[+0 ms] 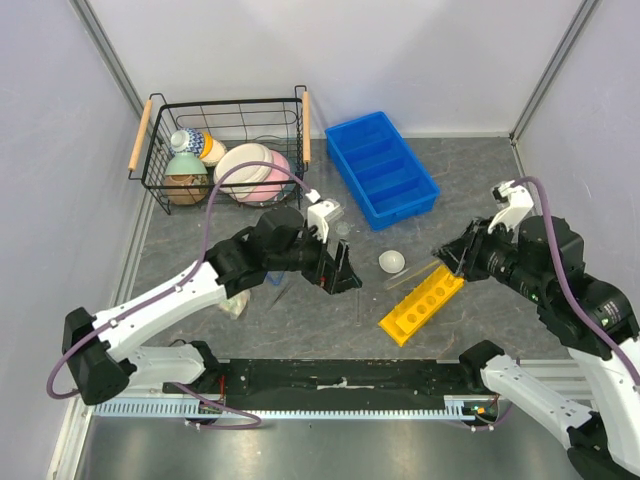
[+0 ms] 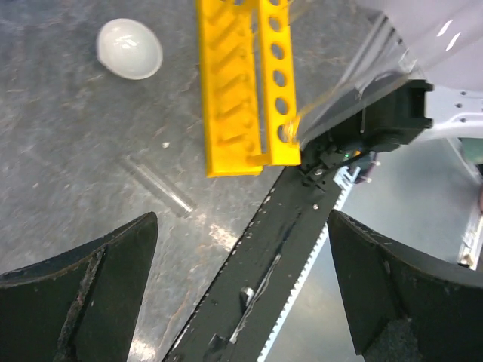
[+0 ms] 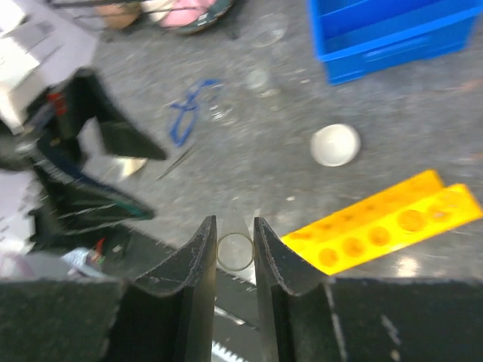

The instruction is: Organize the chemistry lab equipment

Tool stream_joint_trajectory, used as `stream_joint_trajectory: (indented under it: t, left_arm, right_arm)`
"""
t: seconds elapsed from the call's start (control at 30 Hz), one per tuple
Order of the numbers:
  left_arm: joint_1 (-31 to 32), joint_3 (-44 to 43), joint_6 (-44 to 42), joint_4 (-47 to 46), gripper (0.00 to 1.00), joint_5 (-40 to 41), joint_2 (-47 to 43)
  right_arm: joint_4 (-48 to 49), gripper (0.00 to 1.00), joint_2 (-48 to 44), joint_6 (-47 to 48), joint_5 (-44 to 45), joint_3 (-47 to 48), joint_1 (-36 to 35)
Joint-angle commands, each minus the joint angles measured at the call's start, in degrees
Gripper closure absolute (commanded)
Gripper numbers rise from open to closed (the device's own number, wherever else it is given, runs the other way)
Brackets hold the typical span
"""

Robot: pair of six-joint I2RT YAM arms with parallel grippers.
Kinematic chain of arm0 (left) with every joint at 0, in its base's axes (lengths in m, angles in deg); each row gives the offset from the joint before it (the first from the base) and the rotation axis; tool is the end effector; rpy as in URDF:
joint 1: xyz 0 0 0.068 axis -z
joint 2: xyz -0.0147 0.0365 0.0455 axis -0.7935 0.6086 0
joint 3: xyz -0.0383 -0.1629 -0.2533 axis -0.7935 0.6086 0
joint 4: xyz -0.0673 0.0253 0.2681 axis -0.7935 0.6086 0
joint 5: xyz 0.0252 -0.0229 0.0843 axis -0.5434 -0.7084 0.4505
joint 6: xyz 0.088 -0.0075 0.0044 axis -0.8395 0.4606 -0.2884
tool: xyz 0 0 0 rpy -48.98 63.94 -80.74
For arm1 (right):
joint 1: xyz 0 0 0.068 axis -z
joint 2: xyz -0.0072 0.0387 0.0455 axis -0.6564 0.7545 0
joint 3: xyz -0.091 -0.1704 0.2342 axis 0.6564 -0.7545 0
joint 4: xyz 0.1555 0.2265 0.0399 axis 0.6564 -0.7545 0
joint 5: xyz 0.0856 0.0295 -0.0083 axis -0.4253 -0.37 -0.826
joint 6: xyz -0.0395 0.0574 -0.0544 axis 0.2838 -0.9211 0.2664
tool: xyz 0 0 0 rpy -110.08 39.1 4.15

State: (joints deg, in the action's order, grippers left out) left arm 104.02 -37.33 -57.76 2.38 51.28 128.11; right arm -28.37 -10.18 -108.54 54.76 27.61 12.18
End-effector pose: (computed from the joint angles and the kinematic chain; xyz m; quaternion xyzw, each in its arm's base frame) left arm 0.1729 -0.2604 0.3333 0.2836 0.8088 -0.4211 0.2967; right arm 0.1045 0.0685 0.4426 -0.0364 0.8411 0.3026 0.4468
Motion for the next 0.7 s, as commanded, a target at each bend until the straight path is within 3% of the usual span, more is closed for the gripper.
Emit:
stream_joint_trajectory:
  t: [0.0, 0.2, 0.67]
  left_arm:
    - [-0.1, 1.7, -2.2, 4.8, 0.00, 9.2, -4.6]
    - [0.0, 5.9, -0.8, 5.0, 0.00, 9.5, -8.8]
    - [-0.1, 9.9, -0.3, 4.9, 0.01, 9.7, -11.7]
  right_arm:
    - [-7.1, 0.79, 2.5, 2.5, 19.6, 3.8, -0.3]
    - [-9.7, 0.79, 4.1, 1.7, 28.8, 3.3, -0.3]
    - [-12.2, 0.79, 5.1, 0.9, 30.5, 0.2, -0.3]
